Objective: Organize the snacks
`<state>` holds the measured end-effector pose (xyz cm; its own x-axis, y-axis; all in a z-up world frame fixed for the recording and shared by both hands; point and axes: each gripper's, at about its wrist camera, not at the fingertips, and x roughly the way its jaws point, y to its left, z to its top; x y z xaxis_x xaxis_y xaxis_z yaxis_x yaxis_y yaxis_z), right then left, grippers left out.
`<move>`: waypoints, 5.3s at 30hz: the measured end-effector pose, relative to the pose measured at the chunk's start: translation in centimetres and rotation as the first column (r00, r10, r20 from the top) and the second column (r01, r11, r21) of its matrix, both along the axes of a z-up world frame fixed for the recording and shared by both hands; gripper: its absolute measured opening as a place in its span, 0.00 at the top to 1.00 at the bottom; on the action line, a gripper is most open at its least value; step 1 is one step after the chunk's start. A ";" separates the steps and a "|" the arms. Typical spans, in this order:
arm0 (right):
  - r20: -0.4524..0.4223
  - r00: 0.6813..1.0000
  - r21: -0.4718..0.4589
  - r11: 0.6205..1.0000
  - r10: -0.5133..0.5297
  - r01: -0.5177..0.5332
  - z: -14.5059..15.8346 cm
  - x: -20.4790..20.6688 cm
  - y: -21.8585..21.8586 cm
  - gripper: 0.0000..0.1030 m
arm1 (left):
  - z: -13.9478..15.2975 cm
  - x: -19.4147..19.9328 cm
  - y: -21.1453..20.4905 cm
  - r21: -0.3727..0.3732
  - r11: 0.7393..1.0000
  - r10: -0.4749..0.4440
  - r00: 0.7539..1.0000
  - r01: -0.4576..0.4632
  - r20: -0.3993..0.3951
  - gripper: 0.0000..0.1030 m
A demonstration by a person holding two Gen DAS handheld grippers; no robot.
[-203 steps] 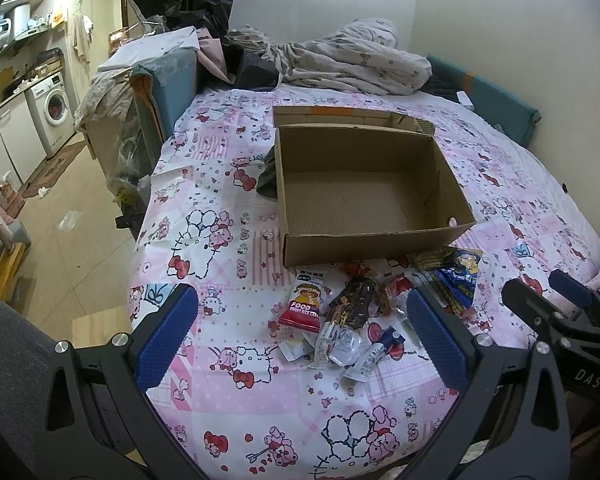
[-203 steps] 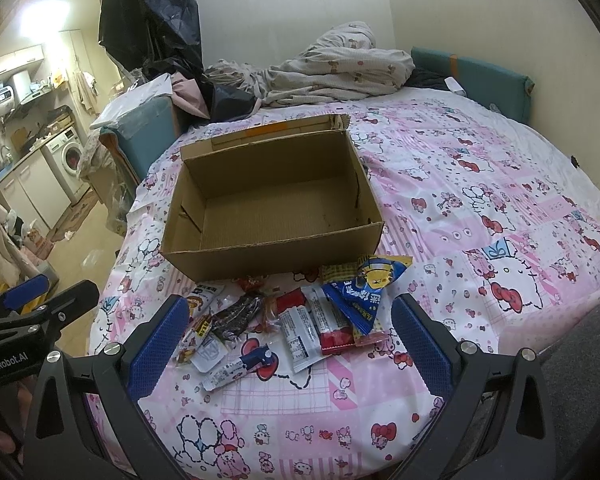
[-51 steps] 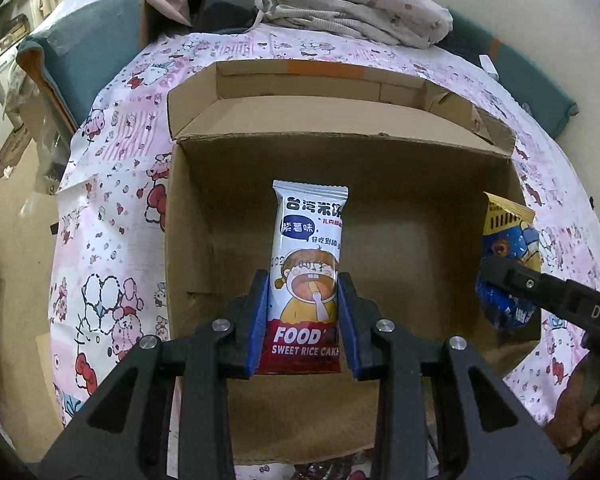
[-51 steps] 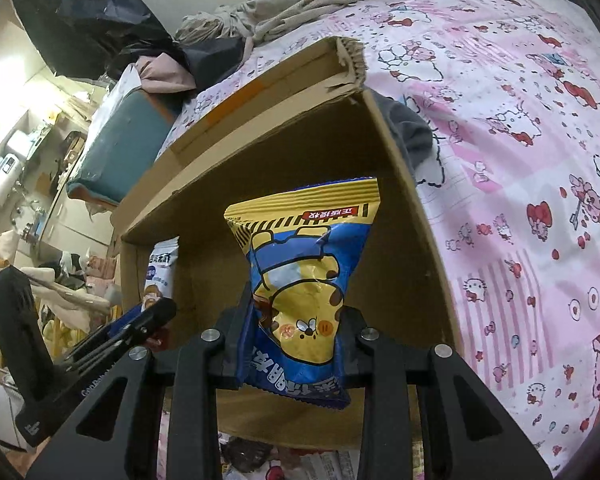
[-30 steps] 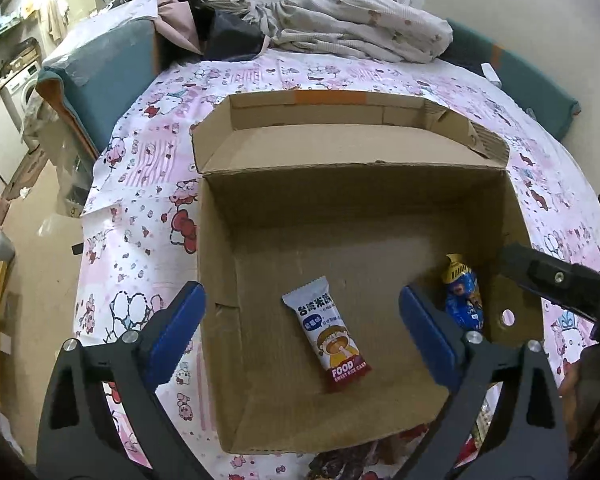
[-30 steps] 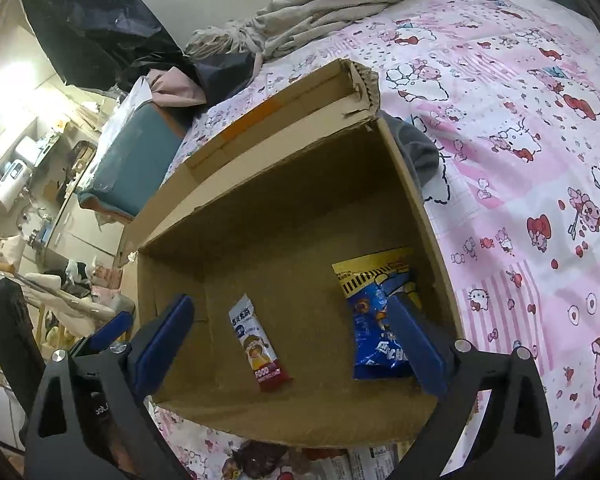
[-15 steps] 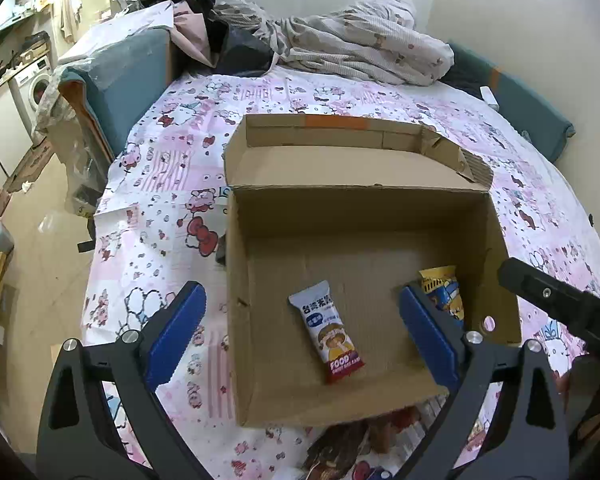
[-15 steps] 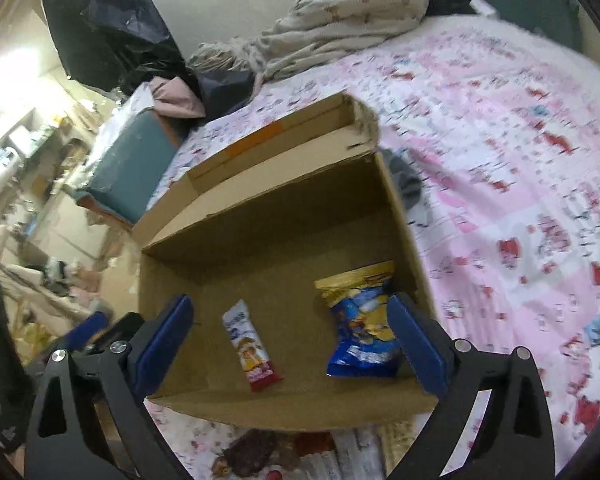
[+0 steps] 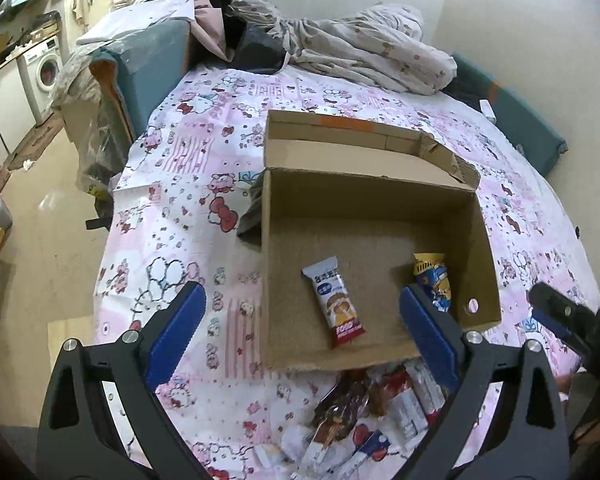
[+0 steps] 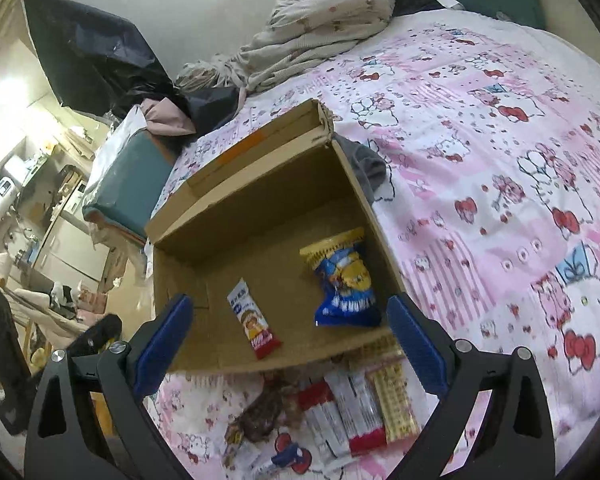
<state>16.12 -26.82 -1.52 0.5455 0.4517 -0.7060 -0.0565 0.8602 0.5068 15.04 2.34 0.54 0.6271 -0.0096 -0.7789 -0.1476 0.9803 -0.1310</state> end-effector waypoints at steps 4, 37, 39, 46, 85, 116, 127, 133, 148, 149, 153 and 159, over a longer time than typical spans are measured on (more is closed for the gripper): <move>-0.027 1.000 0.011 1.000 0.010 -0.009 -0.4 -2.0 0.0 0.03 | -1.0 -1.1 0.9 -0.014 1.000 -0.018 0.998 0.017 -0.055 0.07; -0.224 0.974 0.080 0.997 0.020 -0.002 -4.2 -3.8 0.0 0.18 | -8.7 -6.0 -4.7 -0.144 0.960 -0.280 0.863 0.242 -0.420 0.92; -0.288 0.956 0.136 0.991 0.048 -0.009 -5.3 -4.1 0.3 0.26 | -7.9 -5.8 -3.5 -0.138 0.972 -0.230 0.890 0.191 -0.394 0.92; -0.567 0.818 0.205 0.979 0.098 0.025 -12.2 -7.6 5.7 0.45 | -7.1 -4.5 -2.2 -0.162 0.979 -0.178 0.914 0.126 -0.364 0.92; -0.176 0.981 0.267 0.963 0.085 -0.036 0.9 -6.8 1.5 0.99 | -3.9 -4.6 -1.7 -0.179 0.978 -0.148 0.958 0.106 -0.243 0.92; -0.465 0.829 0.087 0.948 0.310 -0.306 -8.9 -7.9 8.3 0.82 | -4.2 -4.5 -2.0 -0.160 0.979 -0.160 0.954 0.122 -0.252 0.91; -0.176 0.934 0.150 0.946 0.310 -0.286 0.5 -1.6 3.6 0.82 | -1.0 -1.6 -2.6 -0.116 0.982 -0.170 0.963 0.148 -0.210 0.91; -0.092 0.956 0.153 0.953 0.279 -0.263 1.8 3.5 3.6 0.82 | 0.0 2.8 -2.9 -0.051 0.986 -0.165 0.971 0.159 -0.175 0.91; -0.018 0.981 0.017 0.981 0.195 -0.195 -3.3 6.6 4.1 0.82 | -5.0 7.5 -2.3 0.033 0.993 -0.108 0.991 0.111 -0.076 0.90; -0.035 0.981 0.008 0.982 0.189 -0.189 -3.7 6.7 4.1 0.82 | -5.1 7.4 -2.5 0.054 0.992 -0.112 0.991 0.116 -0.066 0.89; -0.067 0.980 0.009 0.982 0.187 -0.186 -4.5 7.1 4.2 0.81 | -5.3 7.3 -2.8 0.071 0.989 -0.129 0.990 0.133 -0.055 0.89; -0.110 0.974 0.009 0.980 0.200 -0.200 -5.5 7.3 4.7 0.81 | -5.4 7.5 -3.2 0.075 0.987 -0.135 0.989 0.140 -0.064 0.89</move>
<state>23.41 -22.17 -6.98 0.3631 0.5427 -0.7574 -0.1719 0.8379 0.5180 22.52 -0.84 -4.90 0.5777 -0.0295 -0.8157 -0.0161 0.9987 -0.0476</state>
